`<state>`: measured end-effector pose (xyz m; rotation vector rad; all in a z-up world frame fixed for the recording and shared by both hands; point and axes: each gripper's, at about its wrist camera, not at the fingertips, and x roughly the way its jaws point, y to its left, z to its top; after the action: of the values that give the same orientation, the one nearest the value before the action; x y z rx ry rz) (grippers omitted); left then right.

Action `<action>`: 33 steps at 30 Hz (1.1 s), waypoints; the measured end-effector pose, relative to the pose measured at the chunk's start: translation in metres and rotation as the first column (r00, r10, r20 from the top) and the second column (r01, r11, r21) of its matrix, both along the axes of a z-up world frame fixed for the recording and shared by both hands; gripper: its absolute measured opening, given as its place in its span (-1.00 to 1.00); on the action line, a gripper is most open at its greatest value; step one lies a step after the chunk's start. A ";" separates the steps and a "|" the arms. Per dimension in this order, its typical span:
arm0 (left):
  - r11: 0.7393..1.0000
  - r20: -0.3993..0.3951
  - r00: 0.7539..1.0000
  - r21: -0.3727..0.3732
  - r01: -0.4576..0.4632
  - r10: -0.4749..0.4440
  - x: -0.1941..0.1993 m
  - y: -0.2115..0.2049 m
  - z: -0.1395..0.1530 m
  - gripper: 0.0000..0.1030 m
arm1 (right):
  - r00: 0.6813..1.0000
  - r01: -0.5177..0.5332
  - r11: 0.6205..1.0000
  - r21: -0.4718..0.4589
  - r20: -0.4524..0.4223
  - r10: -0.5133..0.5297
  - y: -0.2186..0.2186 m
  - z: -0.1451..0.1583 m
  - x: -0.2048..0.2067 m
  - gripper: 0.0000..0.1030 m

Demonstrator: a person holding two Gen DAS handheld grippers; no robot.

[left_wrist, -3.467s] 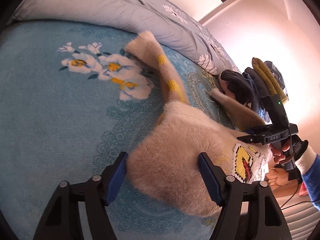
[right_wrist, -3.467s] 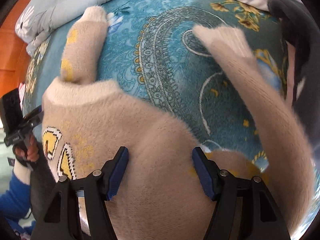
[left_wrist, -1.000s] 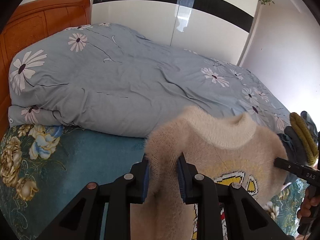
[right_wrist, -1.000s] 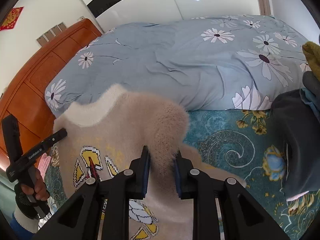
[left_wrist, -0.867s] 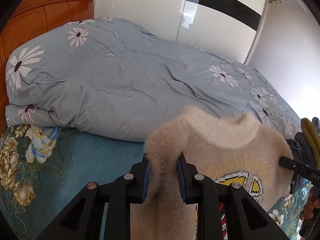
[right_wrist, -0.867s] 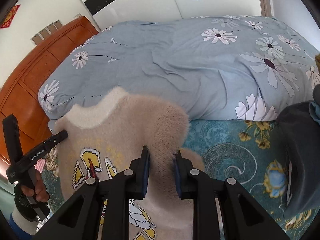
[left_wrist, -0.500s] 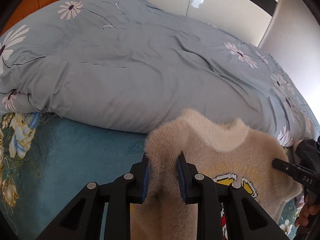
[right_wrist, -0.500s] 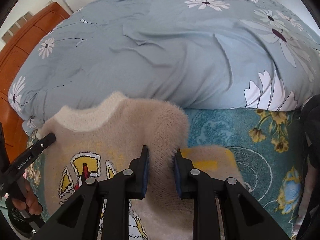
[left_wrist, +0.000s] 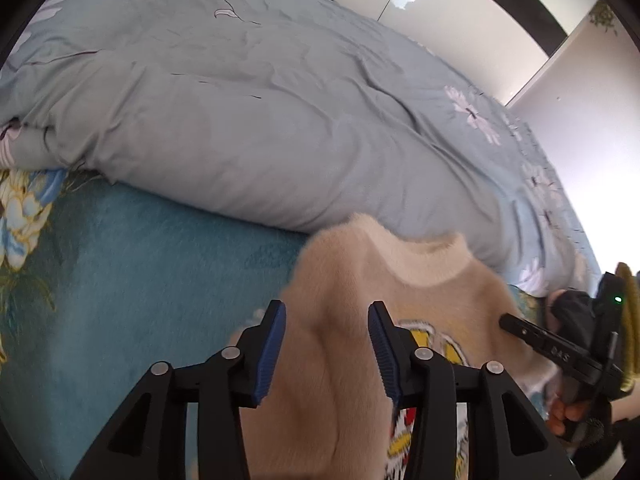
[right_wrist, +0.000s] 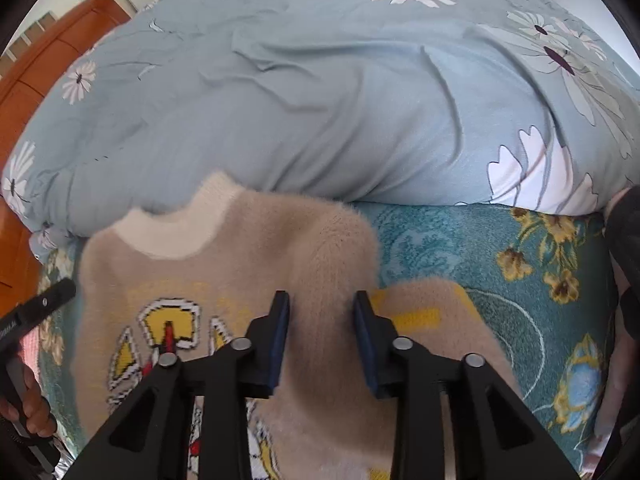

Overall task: Fold clothes
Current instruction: 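Lift the sweater by the shoulders with both grippers and shake it out, then lower the sweater flat onto the blanket with both grippers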

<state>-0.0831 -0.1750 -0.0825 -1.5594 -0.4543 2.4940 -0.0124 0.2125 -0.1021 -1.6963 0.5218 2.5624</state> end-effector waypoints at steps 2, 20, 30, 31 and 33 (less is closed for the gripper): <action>0.999 -0.010 1.000 -0.029 -0.017 0.017 0.021 -0.014 0.006 0.13 | 1.000 0.013 1.000 -0.023 -0.016 -0.013 0.002 0.005 0.023 -0.20; 0.975 0.262 0.948 0.077 -0.207 0.180 0.125 -0.046 -0.083 -0.37 | 0.985 0.168 0.956 -0.239 -0.005 -0.174 0.008 0.010 0.183 -0.20; 0.938 0.168 0.933 0.089 -0.335 0.317 0.145 -0.067 -0.047 -0.79 | 0.984 0.166 0.942 -0.292 -0.006 -0.176 -0.004 0.004 0.192 -0.20; 0.947 0.115 0.941 0.018 -0.321 0.317 0.143 -0.069 -0.033 -0.80 | 0.985 0.165 0.941 -0.294 -0.006 -0.174 -0.005 0.002 0.192 -0.20; 0.941 -0.003 0.952 -0.151 -0.303 0.306 0.138 -0.071 -0.003 -0.80 | 0.985 0.164 0.940 -0.298 -0.006 -0.174 -0.005 0.000 0.193 -0.20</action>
<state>0.0552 -0.2462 -0.0855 -1.6847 -0.5630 2.8037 0.1802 0.2072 -0.1024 -1.6050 1.0532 2.4911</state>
